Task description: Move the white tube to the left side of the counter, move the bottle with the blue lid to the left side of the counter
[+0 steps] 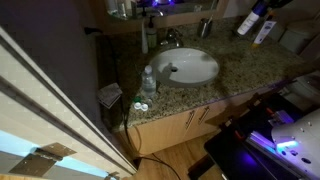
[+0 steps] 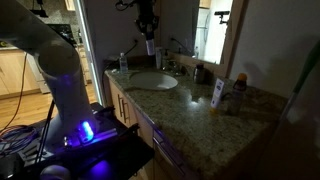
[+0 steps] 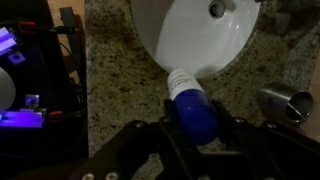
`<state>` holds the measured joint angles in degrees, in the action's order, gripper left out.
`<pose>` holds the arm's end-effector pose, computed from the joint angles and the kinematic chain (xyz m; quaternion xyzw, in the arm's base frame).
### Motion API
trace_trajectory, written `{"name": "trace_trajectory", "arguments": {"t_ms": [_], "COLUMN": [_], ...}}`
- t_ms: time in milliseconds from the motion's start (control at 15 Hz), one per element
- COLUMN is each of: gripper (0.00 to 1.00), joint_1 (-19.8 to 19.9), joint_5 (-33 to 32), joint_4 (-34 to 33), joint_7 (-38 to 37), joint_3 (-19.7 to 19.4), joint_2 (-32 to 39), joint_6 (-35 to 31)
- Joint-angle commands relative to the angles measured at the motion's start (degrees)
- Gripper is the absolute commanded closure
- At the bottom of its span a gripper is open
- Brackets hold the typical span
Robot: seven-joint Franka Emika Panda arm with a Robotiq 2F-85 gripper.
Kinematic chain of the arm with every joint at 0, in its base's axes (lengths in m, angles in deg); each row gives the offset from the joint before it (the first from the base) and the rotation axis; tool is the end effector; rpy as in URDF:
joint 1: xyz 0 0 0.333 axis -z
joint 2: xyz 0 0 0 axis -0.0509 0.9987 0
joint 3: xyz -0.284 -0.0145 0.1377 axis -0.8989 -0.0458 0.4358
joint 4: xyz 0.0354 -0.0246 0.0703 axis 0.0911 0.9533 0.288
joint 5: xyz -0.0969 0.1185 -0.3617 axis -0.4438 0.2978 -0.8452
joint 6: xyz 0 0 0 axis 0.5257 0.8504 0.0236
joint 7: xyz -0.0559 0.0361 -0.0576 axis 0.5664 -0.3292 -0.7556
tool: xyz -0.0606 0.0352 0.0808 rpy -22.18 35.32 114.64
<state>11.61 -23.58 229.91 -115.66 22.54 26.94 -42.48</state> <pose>0.3755 -0.0219 0.5371 -0.6571 0.7458 -0.0553 0.0944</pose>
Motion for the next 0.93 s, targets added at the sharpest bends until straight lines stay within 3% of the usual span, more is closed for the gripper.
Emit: {"name": "trace_trajectory", "arguments": {"t_ms": [0,267,467,533,600,733,800,867], "gripper": [0.85,0.85,0.85,0.85,0.60,0.60,0.85,0.85], "joint_1": [-2.1,-7.1,-8.8,-8.0,-8.1,-8.1,-8.1,-8.5], "joint_5": [1.1,3.4,3.7,2.4,2.4,2.4,2.4,2.4], "joint_4": [-1.9,-14.7,-23.8,-16.6,-18.7,-18.4,-18.1,-18.3], "joint_7": [4.8,11.4,18.9,13.4,13.8,13.7,13.6,14.3], "joint_3": [-0.4,1.4,-0.4,1.9,1.8,1.8,1.9,2.2], "joint_2": [3.9,13.4,19.3,14.0,15.5,15.7,15.3,16.7], "joint_6": [0.1,3.2,5.2,2.1,2.3,2.2,2.2,2.7]}}
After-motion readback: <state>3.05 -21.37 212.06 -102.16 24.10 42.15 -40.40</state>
